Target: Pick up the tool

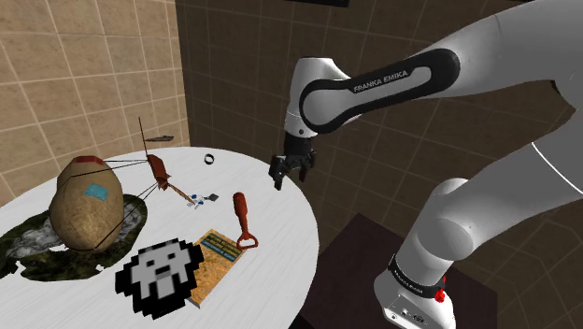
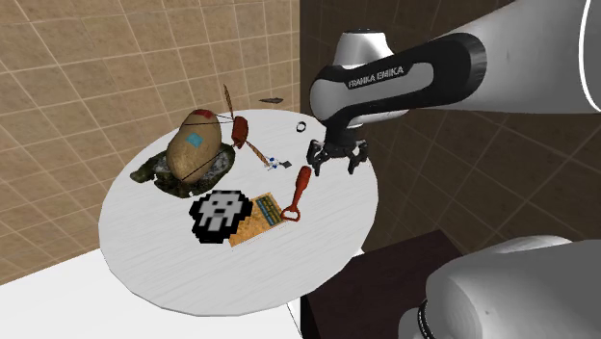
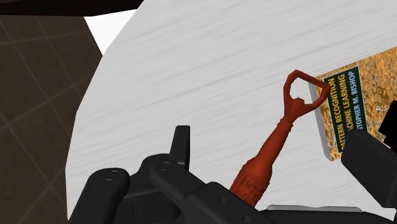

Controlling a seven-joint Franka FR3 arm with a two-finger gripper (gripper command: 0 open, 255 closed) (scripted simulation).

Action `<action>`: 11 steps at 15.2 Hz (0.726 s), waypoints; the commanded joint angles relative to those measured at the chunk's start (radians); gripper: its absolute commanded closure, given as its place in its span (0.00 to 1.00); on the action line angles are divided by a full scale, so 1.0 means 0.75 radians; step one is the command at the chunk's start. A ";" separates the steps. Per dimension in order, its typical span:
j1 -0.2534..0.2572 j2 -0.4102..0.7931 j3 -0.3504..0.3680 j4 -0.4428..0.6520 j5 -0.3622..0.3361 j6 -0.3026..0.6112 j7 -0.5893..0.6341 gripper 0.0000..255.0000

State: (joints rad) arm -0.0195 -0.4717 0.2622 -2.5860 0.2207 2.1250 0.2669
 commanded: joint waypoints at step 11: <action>-0.069 0.663 0.155 0.145 -0.146 0.642 0.454 0.00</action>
State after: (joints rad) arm -0.0695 -0.0239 0.3734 -2.4924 0.1381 2.5647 0.5651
